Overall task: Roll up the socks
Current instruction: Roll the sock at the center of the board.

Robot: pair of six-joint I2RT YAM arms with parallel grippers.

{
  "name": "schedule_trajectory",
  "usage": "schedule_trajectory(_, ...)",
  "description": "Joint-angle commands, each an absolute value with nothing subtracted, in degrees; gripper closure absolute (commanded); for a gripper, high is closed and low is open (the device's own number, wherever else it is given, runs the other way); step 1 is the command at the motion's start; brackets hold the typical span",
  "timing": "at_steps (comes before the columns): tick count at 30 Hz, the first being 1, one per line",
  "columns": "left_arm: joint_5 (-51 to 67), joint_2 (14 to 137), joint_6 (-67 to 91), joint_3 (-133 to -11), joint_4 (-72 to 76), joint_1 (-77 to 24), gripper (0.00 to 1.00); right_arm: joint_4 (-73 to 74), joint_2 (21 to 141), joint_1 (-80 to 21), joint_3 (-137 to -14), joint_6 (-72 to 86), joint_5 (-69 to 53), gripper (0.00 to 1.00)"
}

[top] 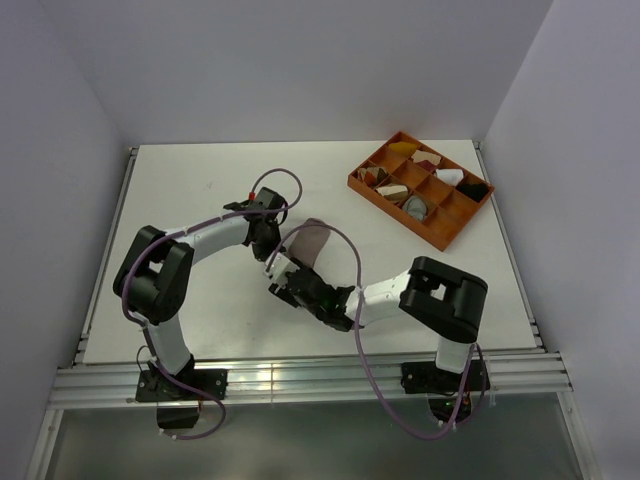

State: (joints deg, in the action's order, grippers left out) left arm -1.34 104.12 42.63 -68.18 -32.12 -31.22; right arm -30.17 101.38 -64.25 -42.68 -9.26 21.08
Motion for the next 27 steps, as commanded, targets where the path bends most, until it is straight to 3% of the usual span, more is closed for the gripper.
schedule_trajectory(1, -1.50, 106.00, 40.78, -68.99, -35.95, -31.55, 1.00, -33.93, 103.00, -65.83, -46.05, -13.80, 28.02, 0.42)
schedule_trajectory(13, -0.79, 106.00, 40.96, -68.73, -35.07, -31.64, 1.00, -31.73, 110.21, -68.12, -50.97, -16.61, 30.67, 0.46)
schedule_trajectory(16, -0.53, 105.73, 41.04, -68.47, -34.72, -31.64, 1.00, -29.10, 112.41, -68.12, -52.64, -15.82, 30.85, 0.55)
schedule_trajectory(23, 0.53, 103.71, 41.83, -67.50, -32.79, -31.55, 0.97, -22.77, 112.42, -66.80, -53.88, -10.82, 28.57, 0.98)
schedule_trajectory(26, 0.26, 101.17, 43.24, -66.54, -31.38, -31.29, 0.89, -20.93, 109.43, -65.05, -52.47, -7.23, 23.40, 1.00)
schedule_trajectory(27, -1.48, 99.42, 44.20, -65.66, -30.85, -30.77, 0.81, -20.66, 108.73, -64.52, -51.86, -6.16, 22.07, 1.00)
